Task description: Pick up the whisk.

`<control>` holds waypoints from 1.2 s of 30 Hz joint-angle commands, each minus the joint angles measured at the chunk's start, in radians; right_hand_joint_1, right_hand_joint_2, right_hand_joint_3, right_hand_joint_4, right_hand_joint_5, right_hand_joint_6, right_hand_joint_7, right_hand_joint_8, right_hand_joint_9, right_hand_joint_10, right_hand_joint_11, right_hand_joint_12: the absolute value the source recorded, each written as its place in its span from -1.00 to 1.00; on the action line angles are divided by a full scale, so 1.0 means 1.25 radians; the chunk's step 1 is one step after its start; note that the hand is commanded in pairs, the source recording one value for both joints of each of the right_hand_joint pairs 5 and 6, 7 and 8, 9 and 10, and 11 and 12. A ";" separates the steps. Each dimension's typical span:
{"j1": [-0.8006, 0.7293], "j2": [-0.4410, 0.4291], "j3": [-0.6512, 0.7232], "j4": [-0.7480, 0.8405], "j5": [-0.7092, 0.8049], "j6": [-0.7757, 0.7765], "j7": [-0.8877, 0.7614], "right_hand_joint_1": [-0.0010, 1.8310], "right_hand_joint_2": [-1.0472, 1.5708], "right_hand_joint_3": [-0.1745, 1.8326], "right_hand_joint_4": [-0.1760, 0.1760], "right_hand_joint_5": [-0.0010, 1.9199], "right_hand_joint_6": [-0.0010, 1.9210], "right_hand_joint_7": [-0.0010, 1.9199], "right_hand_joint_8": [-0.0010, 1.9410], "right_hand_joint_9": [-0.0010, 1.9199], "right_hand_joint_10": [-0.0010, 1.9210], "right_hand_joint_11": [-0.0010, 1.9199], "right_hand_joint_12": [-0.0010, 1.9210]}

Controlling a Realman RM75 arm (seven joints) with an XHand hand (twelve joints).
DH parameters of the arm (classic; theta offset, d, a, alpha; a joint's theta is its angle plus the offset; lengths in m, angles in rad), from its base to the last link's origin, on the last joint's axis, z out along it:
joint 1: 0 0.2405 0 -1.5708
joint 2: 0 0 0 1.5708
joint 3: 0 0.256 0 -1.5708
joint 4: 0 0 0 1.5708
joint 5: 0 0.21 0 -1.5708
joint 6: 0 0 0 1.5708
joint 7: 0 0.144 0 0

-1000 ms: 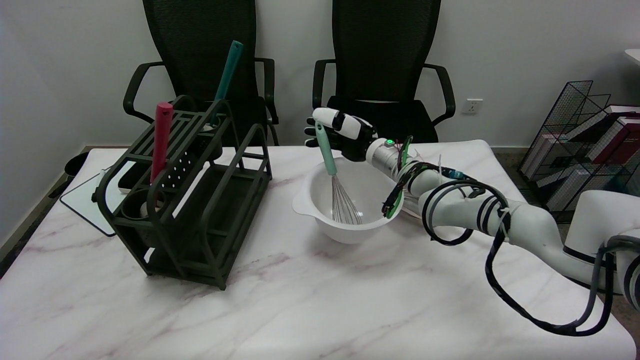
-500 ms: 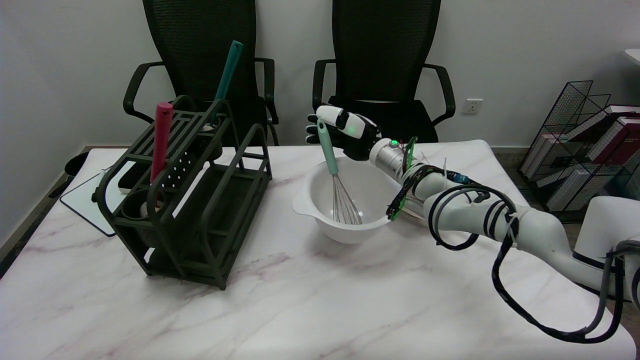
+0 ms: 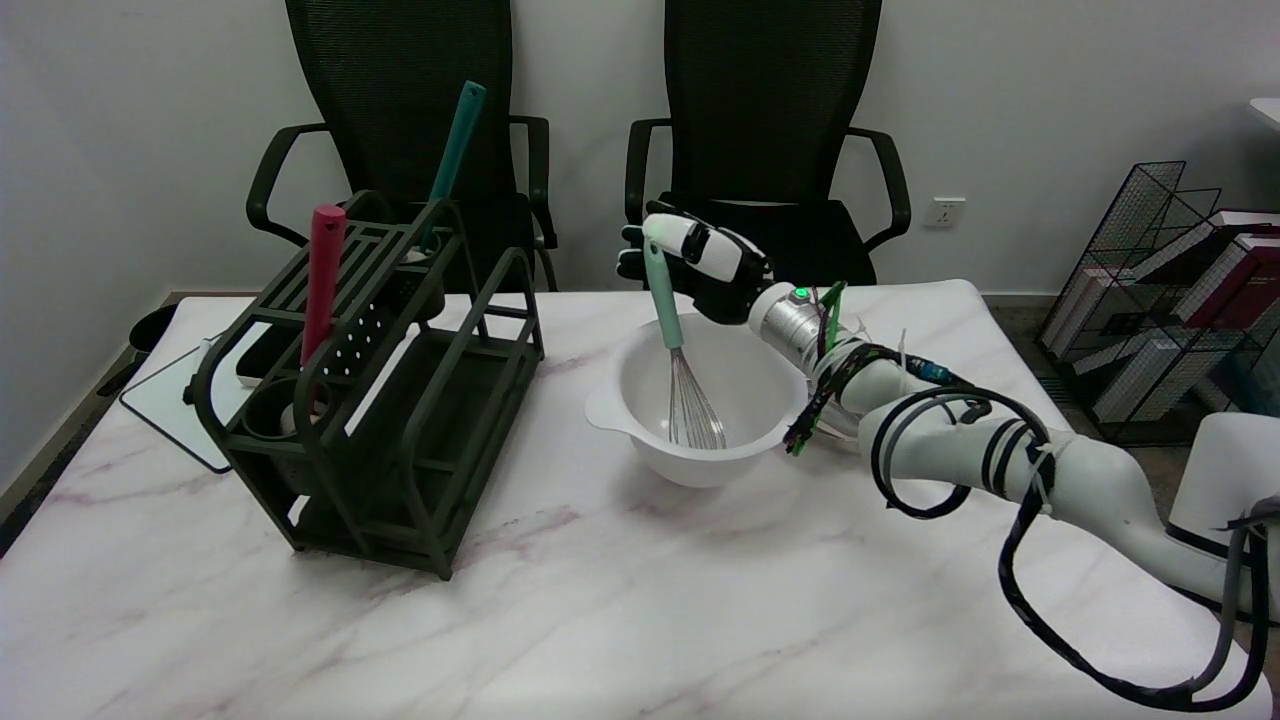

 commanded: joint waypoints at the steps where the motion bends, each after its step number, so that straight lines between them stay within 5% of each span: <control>1: -0.067 0.022 0.058 -0.041 -0.037 0.026 0.004 0.14 -0.04 0.28 0.00 -0.87 -0.87 -0.36 -0.37 -0.03 -0.03 -0.18 -0.18; 23: -0.086 0.026 0.068 -0.044 -0.044 0.064 0.006 0.14 0.04 0.26 0.00 -0.84 -0.84 -0.30 -0.31 0.05 0.05 0.57 0.57; 36: -0.136 0.034 0.112 -0.087 -0.044 0.069 -0.002 0.13 0.08 0.26 0.00 -0.82 -0.82 -0.22 -0.23 0.24 0.24 0.72 0.72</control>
